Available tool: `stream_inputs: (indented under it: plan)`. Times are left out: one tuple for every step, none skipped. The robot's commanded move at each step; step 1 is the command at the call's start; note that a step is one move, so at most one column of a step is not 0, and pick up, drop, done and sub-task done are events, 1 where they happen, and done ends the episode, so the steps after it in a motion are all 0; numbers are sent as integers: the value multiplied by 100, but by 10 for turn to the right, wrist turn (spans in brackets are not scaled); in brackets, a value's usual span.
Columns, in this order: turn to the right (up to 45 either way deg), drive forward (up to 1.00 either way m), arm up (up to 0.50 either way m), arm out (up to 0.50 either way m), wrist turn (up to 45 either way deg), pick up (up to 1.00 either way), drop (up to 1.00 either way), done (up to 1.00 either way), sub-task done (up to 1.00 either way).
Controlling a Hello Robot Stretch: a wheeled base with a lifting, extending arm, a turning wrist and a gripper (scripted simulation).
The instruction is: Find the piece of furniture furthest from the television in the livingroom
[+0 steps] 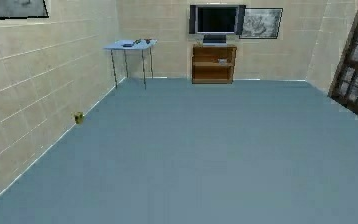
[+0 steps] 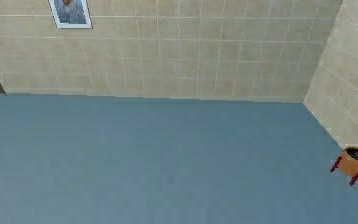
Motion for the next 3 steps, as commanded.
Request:
stream_inputs:
  plan:
    - [0,100,0,0,0,0,0,0,0]
    - [0,100,0,0,0,0,0,0,0]
    - [0,100,0,0,0,0,0,0,0]
